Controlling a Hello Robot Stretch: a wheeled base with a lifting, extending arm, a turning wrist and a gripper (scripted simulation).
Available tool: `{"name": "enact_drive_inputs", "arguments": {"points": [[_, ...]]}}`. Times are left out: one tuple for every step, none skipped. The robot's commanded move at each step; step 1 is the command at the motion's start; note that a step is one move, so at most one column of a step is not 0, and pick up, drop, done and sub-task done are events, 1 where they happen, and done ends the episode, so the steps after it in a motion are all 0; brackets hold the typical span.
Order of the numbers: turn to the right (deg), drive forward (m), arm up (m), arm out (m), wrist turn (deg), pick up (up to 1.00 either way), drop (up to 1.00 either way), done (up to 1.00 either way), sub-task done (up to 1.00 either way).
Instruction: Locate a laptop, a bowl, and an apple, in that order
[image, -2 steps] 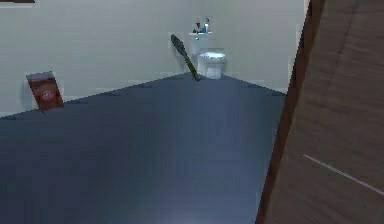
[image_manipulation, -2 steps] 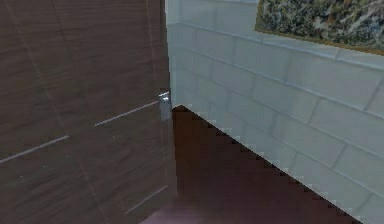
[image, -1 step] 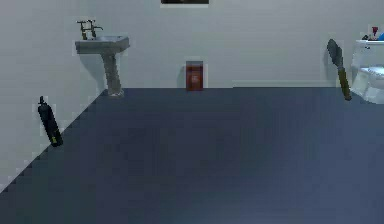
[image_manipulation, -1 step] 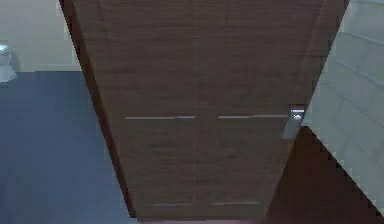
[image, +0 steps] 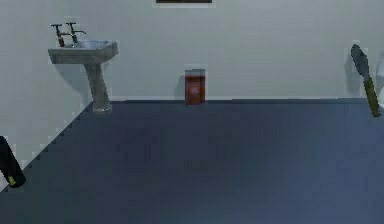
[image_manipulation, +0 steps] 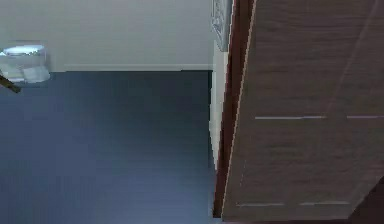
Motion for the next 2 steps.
{"name": "enact_drive_inputs", "arguments": {"points": [[45.0, 0.0, 0.0, 0.0, 0.0, 0.0, 0.0, 0.0, 0.0], [18.0, 0.0, 0.0, 0.0, 0.0, 0.0, 0.0, 0.0, 0.0]]}}
